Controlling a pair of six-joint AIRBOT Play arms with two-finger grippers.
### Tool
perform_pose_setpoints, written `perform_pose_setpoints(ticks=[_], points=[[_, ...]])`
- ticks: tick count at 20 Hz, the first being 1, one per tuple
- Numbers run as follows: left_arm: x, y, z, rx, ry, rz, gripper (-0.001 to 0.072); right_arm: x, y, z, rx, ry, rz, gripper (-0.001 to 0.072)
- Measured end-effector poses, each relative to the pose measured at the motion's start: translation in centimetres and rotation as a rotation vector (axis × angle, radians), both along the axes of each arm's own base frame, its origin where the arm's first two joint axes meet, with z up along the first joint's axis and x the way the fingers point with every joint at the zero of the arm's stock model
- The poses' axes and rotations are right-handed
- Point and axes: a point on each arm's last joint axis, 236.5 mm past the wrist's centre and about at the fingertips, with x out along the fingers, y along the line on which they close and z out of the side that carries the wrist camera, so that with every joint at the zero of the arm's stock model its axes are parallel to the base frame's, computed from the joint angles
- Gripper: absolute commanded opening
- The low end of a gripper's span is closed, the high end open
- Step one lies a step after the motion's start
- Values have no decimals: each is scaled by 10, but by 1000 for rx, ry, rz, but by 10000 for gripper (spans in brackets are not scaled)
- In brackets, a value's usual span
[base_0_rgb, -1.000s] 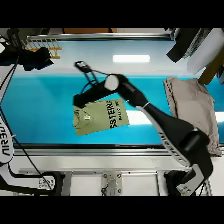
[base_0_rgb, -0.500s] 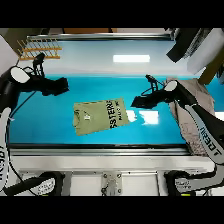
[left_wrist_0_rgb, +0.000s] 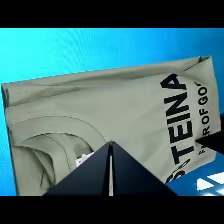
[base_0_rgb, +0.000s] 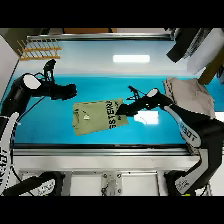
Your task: Fold the clothes and pants, and hang the long-sleeved shirts on hangers.
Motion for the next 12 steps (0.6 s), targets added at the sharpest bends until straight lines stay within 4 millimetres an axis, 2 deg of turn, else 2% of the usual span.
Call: perform_pose_setpoints(ticks=[1,4,6,7,9,12], points=[[0,0,0,0,-2,0,7,1,13,-2,6,-12,12,16],[1,-1,0,-2,-4,0,7,10,43,13,49,-74,48,21],[0,-1,0,-2,-4,0,7,27,41,35,55,-141,42,21],[0,-1,0,-2,-3,0,7,41,31,51,43,-181,21,21],[1,-1,0,-2,-4,1,7,76,-11,87,-25,-273,-55,21],[1,-1,0,-3,-3,3,7,120,-115,153,-153,-413,-248,21]])
